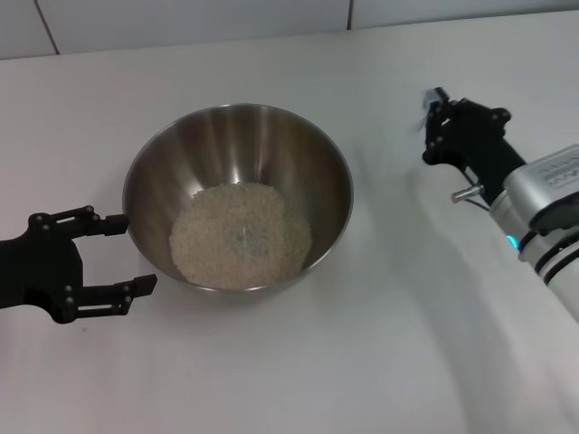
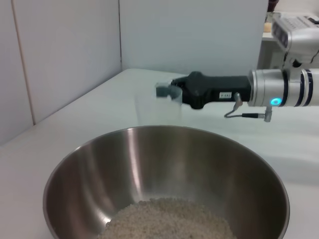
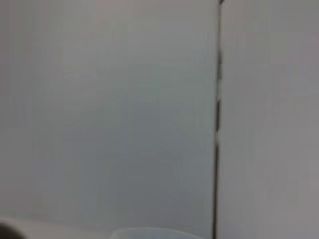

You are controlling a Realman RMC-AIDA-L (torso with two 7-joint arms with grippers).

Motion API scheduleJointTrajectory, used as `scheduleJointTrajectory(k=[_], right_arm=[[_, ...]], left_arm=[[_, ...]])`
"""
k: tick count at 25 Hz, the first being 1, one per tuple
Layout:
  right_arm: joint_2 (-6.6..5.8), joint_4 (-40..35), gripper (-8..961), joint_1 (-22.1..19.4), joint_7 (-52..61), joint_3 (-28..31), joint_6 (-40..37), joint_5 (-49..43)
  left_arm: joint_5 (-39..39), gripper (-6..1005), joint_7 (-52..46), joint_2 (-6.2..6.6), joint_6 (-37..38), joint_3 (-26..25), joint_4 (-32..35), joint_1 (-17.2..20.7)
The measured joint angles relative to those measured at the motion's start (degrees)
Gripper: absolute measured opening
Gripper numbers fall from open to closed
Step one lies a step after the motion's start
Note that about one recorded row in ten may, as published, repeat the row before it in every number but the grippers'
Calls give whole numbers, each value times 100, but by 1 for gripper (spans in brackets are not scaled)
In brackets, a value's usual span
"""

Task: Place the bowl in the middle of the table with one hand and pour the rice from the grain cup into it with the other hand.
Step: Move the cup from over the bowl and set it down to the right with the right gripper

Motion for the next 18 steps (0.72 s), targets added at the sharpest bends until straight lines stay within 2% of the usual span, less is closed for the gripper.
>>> scheduleJointTrajectory(k=[10,17,18], right_arm=[[2,-63,16,185,15,-24,557,-357],[2,-2,54,137,67,-113,597,-383],[2,-2,89,137,67,-113,597,-383]], left_arm=[[0,834,32,-3,-27,10,-117,-44],[0,834,42,0,-22,10,-139,-45],[0,834,42,1,-21,10,-140,-44]])
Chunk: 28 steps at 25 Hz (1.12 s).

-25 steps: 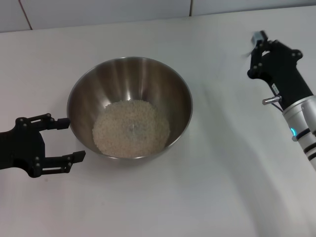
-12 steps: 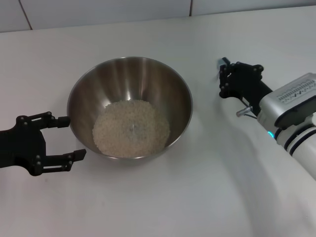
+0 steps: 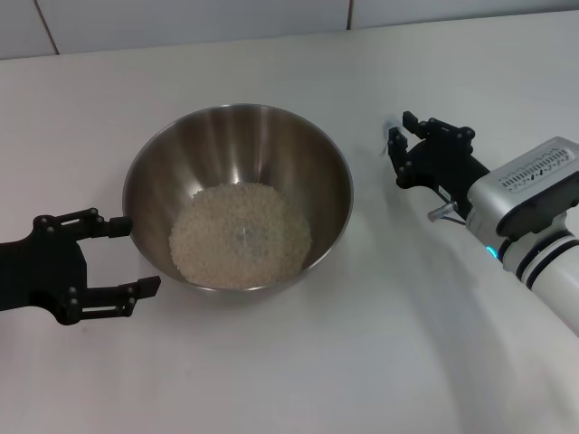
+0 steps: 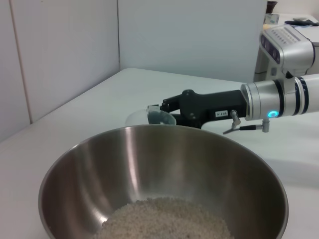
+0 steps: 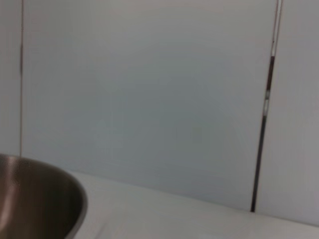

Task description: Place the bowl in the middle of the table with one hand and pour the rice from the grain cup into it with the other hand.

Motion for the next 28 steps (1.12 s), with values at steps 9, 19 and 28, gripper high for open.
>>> scheduleJointTrajectory(k=[9,19,28], right_arm=[[-23,41,413,-270,9,-164,31,-9],[-211,-503,733,-1106,1420,-177,-2129,-194],[-398,-2809,826,-352,3728,-620,-4773,-958]], left_arm=[[0,834,-1,1,13,0,-1,-6],[0,834,-28,10,23,-1,-1,-15],[0,834,-9,8,24,1,-1,-22]])
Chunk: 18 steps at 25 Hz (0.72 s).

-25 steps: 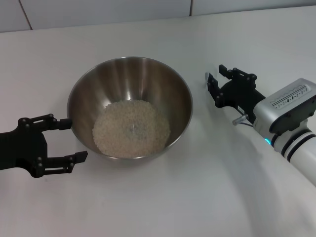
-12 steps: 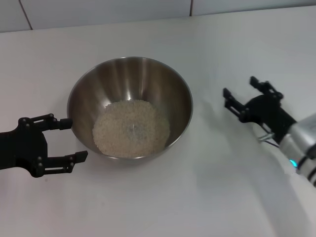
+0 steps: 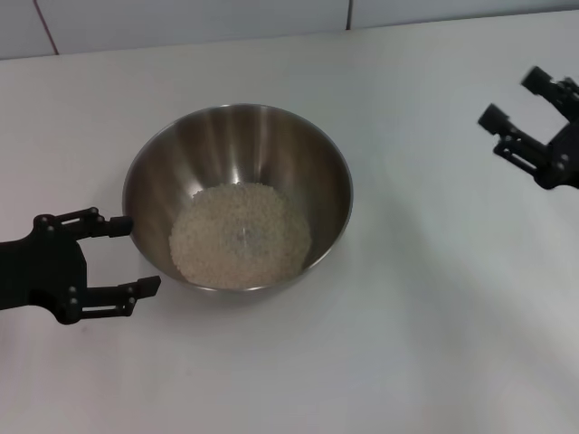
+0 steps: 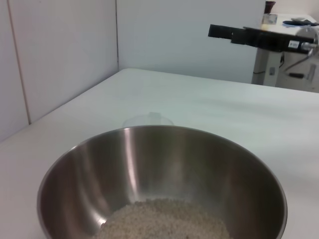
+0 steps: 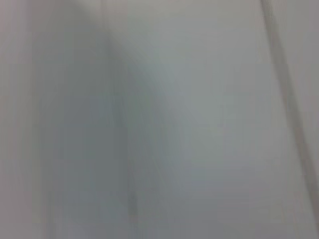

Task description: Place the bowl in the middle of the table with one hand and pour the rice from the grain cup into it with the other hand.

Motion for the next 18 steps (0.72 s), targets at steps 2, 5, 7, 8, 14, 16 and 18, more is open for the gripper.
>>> scheduleJointTrajectory(k=[2,5,7,8,14,16,18], right_arm=[[78,-623,826,354,622,-636,-243,6],[324,-1639,827,832,1419,-1462,-361,43],[407,-2043,827,1068,1838,-2076,-351,48],[414,-2139,827,1151,2048,-2333,-336,49],[425,-2601,827,1481,2731,-3413,-241,140],[431,-2838,827,1522,3045,-3987,-72,349],[430,-2913,826,1508,3155,-4189,-4,417]], left_arm=[[0,834,-8,1,-1,-2,0,0],[0,834,-26,3,1,-1,2,-4],[0,834,-34,8,3,-1,12,-13],[0,834,-34,8,3,-1,12,-13],[35,834,-45,8,9,-1,15,-39],[35,834,-45,8,9,-1,15,-39],[95,834,-51,6,10,-1,13,-55]])
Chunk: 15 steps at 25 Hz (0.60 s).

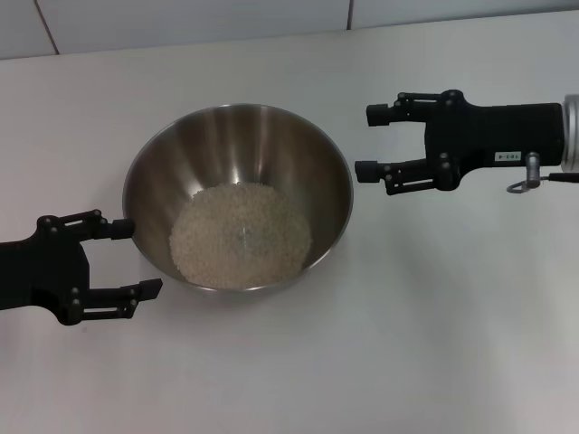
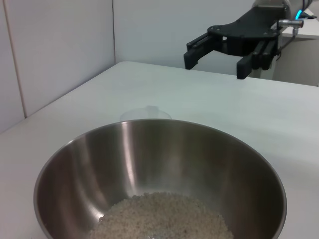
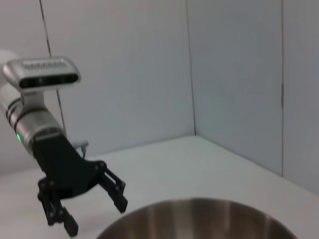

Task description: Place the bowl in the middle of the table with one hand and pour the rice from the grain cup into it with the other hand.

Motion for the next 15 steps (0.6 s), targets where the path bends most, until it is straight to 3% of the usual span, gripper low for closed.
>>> scheduleJointTrajectory(k=[1,7,11,15], right_arm=[[0,-154,826,-57,233,-486,178,150],[0,-403,827,-338,597,-1522,580,624],[-2,-859,827,-810,831,-2655,979,1317],[-8,-1110,828,-1086,862,-3138,1152,1715]], left_arm=[[56,834,-23,-4,5,0,-3,-24],[61,834,-53,-4,8,0,1,-25],[62,834,-58,-4,8,1,10,-26],[63,834,-65,-4,7,0,14,-25]])
